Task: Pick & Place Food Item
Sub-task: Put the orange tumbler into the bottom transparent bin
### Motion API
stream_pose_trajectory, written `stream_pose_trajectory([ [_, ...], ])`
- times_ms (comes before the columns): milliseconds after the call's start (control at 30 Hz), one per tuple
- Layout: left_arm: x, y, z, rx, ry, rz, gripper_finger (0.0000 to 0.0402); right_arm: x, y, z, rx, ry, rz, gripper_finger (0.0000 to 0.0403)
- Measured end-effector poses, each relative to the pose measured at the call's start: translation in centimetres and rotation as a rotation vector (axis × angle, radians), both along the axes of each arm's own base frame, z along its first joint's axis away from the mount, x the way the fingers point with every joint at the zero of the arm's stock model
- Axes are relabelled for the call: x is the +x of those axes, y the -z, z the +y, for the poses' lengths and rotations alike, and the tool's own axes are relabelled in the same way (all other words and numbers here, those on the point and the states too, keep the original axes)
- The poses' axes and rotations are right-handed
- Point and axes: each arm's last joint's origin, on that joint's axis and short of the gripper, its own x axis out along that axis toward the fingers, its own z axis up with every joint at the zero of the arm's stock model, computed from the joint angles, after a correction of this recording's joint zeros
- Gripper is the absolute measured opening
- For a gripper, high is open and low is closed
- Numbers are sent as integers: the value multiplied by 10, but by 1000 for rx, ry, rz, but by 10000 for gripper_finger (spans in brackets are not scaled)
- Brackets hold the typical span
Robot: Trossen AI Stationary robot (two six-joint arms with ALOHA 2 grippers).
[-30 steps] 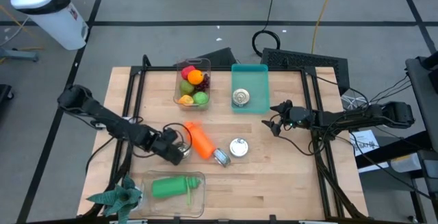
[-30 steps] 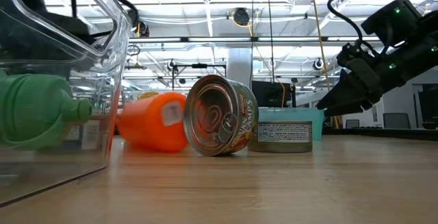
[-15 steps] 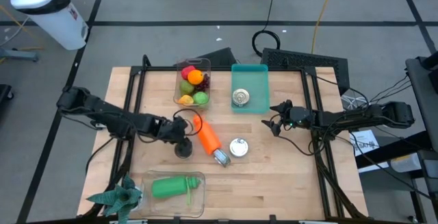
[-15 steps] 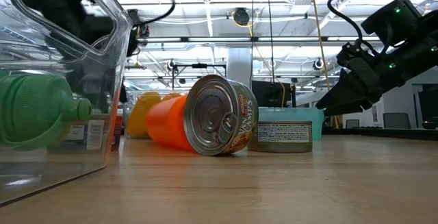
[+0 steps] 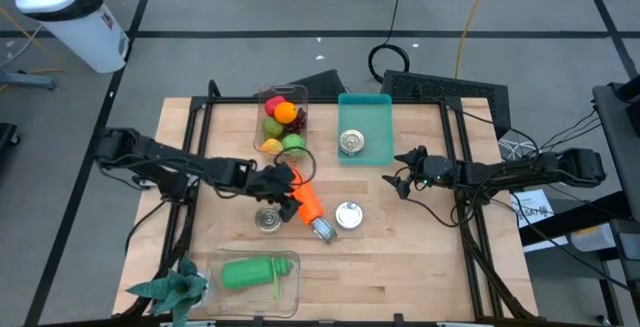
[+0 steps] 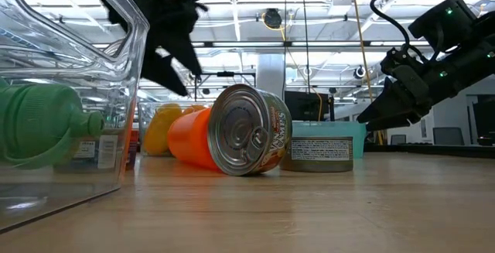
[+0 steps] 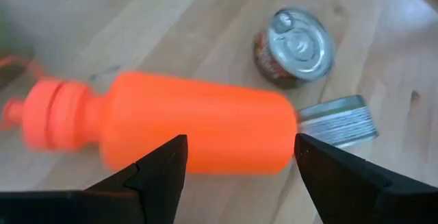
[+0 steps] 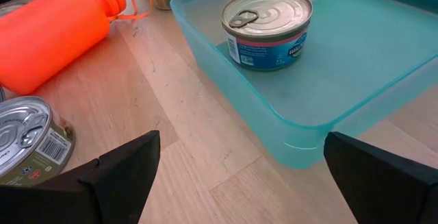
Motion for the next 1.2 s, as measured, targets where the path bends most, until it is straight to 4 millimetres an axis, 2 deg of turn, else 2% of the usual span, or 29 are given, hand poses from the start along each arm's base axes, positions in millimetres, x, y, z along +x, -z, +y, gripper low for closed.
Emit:
stream_pose_trajectory([
  [100,13,-4,-1,51,105,54,273,0,0,0,0,0,0,393],
  [233,26,-5,-14,262,506,53,273,0,0,0,0,-1,1,393],
  [300,31,-5,-22,361,617,47,273,0,0,0,-3,-2,3,393],
  [467,44,-6,-24,530,621,125,273,0,0,0,-6,-4,4,393],
  [600,44,-1,-21,619,582,222,273,0,0,0,-6,-4,5,393],
  [700,41,1,-20,619,677,252,273,0,0,0,-5,-3,6,393],
  [867,41,-4,-15,633,636,293,277,0,1,0,-3,-3,10,393],
  [1033,45,-14,-10,609,592,339,307,0,1,0,2,1,8,393],
  [1200,49,-7,-9,673,690,372,343,0,1,0,4,2,10,393],
])
